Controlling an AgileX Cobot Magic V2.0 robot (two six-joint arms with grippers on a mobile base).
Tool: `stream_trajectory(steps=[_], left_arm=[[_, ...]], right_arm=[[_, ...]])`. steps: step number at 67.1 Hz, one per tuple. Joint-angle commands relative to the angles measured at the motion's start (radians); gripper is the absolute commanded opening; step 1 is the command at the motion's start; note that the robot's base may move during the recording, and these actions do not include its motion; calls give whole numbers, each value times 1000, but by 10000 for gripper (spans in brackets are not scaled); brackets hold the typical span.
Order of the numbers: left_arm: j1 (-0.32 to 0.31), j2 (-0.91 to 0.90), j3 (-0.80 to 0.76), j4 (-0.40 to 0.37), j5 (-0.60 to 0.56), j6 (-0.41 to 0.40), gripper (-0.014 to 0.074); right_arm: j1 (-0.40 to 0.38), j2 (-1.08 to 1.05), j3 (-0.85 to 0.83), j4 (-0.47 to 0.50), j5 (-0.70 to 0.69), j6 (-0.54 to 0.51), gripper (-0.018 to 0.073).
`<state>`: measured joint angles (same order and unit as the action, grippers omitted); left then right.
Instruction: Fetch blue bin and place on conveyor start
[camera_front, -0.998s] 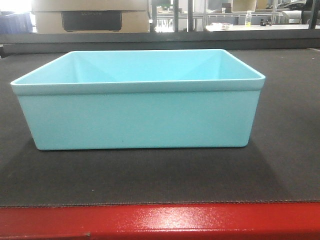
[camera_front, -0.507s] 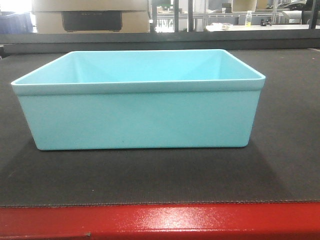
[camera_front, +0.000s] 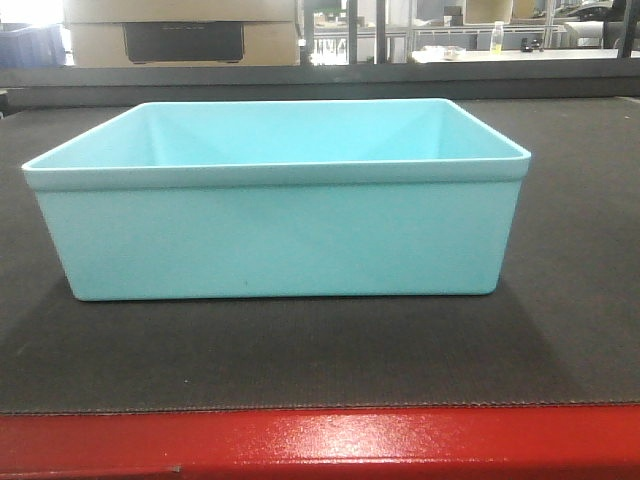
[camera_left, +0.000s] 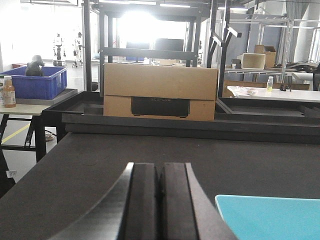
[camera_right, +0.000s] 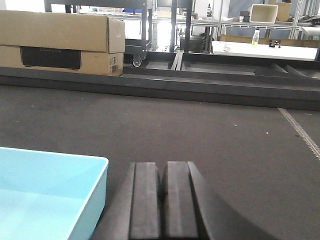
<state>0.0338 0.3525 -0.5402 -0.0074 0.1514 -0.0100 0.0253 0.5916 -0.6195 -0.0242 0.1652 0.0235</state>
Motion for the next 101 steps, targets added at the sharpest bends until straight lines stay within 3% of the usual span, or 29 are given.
stream_trajectory(steps=[1,12,24,40,51,101], left_arm=[[3,-6,-1,-8,-12,2,-111],[9,-43,60,-10,-12,2,-111],[57,-167,225,-10,-23,31,-111],[85,-353,537,-10,-220,66,-111],[90,-353,540,-14,-134,66,-111],[90,-353,540,-14,-141,66,-111]], right_arm=[[-5,-6,3,-10,-23,-7,-162],[-5,-6,3,-10,-23,-7,-162],[-5,-6,3,-10,-23,-7,-162],[-5,-6,3,-10,-23,-7,-162],[-5,-6,3,-10,-25,-7,-162],[-5,-6,3,-10,-25,-7,-162]])
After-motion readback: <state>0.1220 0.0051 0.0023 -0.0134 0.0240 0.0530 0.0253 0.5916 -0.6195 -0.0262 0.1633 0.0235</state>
